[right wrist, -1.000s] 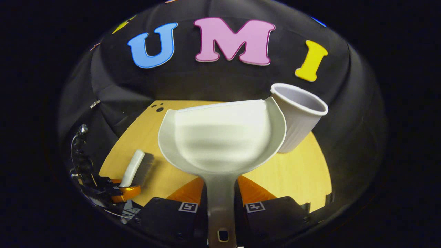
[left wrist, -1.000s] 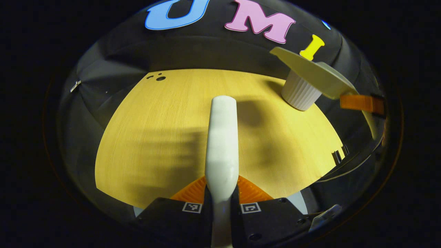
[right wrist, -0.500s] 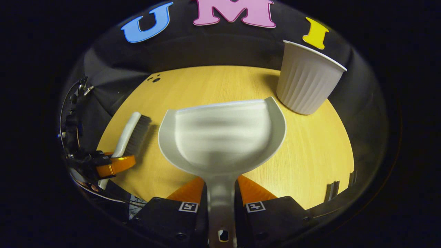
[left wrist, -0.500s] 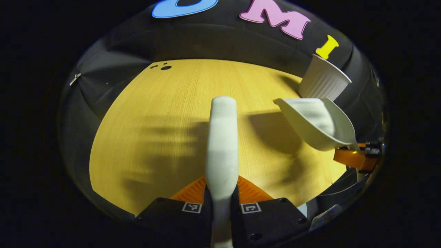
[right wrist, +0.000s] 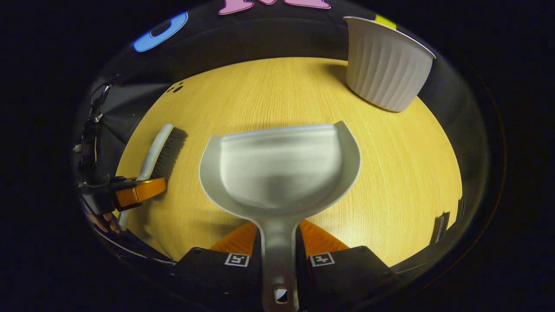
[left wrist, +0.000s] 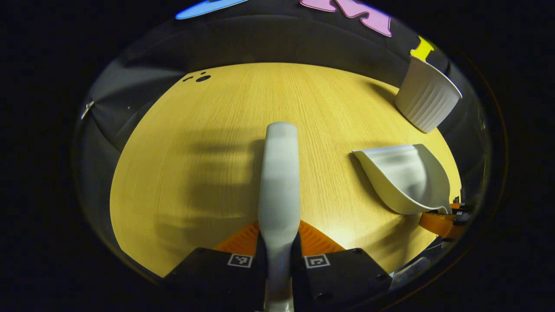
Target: Pick up the small broom and dustpan from the desktop, sweep the trash into the dustpan with the broom, and then empty the trash into the garbage bin.
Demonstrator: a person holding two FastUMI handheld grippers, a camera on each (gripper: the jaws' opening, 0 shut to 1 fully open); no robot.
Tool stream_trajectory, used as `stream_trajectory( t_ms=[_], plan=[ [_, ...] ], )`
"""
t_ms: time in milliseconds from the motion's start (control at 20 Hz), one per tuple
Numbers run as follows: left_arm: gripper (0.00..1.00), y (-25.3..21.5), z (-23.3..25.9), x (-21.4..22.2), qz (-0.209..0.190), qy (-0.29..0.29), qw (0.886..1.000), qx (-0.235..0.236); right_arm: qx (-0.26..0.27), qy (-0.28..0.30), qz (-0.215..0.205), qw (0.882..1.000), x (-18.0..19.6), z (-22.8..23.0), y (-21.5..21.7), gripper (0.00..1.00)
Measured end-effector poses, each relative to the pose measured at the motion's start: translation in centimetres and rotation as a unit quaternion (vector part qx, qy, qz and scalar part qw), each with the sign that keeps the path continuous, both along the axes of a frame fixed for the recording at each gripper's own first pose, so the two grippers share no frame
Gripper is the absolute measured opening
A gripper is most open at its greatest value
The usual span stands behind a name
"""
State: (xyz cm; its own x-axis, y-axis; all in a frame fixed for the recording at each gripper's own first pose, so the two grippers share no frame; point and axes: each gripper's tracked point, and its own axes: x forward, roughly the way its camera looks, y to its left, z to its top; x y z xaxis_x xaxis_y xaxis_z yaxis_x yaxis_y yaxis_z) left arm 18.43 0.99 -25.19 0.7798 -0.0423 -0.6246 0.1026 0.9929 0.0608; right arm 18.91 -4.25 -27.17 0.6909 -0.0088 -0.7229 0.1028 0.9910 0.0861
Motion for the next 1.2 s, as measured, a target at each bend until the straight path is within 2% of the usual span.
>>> stream_trajectory(
  t_ms=[100,150,300,350,400,500,550,600,650,700,750,950,1050,1200],
  plan=[
    [0.31,-0.5,0.1,0.2,-0.002,0.000,1.000,0.010,-0.002,0.003,0.008,1.000,-0.1,-0.3,-0.2,0.32],
    [0.32,-0.7,0.1,0.2,0.000,0.000,1.000,0.013,-0.003,0.008,0.010,1.000,-0.4,-0.6,-0.3,0.37],
    [0.35,-1.1,0.0,0.2,-0.001,0.008,1.000,0.012,0.005,0.015,0.015,1.000,-0.2,-0.5,0.3,0.39],
    [0.38,-1.3,0.1,0.0,-0.002,0.014,1.000,0.003,0.009,0.018,0.015,1.000,-0.2,-0.4,0.4,0.47],
    [0.41,-1.5,0.3,-0.2,-0.001,0.016,1.000,-0.007,0.013,0.019,0.015,1.000,-0.3,-0.3,0.4,0.41],
    [0.64,-2.0,1.2,-0.6,0.000,0.007,1.000,-0.030,0.020,0.017,0.017,1.000,-0.3,0.3,0.7,0.50],
    [0.75,-1.9,1.4,-0.8,0.002,0.000,0.999,-0.035,0.019,0.014,0.019,1.000,-0.4,0.7,0.7,0.64],
    [0.86,-2.1,2.1,-1.2,0.005,-0.006,0.999,-0.041,0.017,0.009,0.021,1.000,-0.4,1.3,0.7,0.73],
    [0.97,-2.2,2.7,-1.8,0.005,-0.011,0.999,-0.046,0.016,0.003,0.023,1.000,-0.4,1.6,0.5,0.92],
    [0.96,-2.3,3.1,-2.1,0.006,-0.020,0.998,-0.052,0.014,-0.001,0.021,1.000,-0.5,2.1,0.4,0.98],
    [0.96,-2.3,3.9,-2.6,0.007,-0.032,0.998,-0.054,0.012,-0.009,0.020,1.000,-0.9,3.0,0.4,0.99],
    [0.96,-2.2,8.8,-4.9,0.000,-0.118,0.992,-0.054,-0.009,-0.074,0.011,0.997,-2.4,7.9,-0.4,0.99],
    [0.96,-2.0,12.2,-6.7,0.000,-0.179,0.983,-0.047,-0.027,-0.122,0.004,0.992,-3.4,11.1,-0.9,0.99],
    [0.96,-3.5,17.4,-10.6,-0.029,-0.268,0.963,-0.033,-0.052,-0.204,-0.004,0.978,-4.9,16.4,-1.6,0.99]
  ],
)
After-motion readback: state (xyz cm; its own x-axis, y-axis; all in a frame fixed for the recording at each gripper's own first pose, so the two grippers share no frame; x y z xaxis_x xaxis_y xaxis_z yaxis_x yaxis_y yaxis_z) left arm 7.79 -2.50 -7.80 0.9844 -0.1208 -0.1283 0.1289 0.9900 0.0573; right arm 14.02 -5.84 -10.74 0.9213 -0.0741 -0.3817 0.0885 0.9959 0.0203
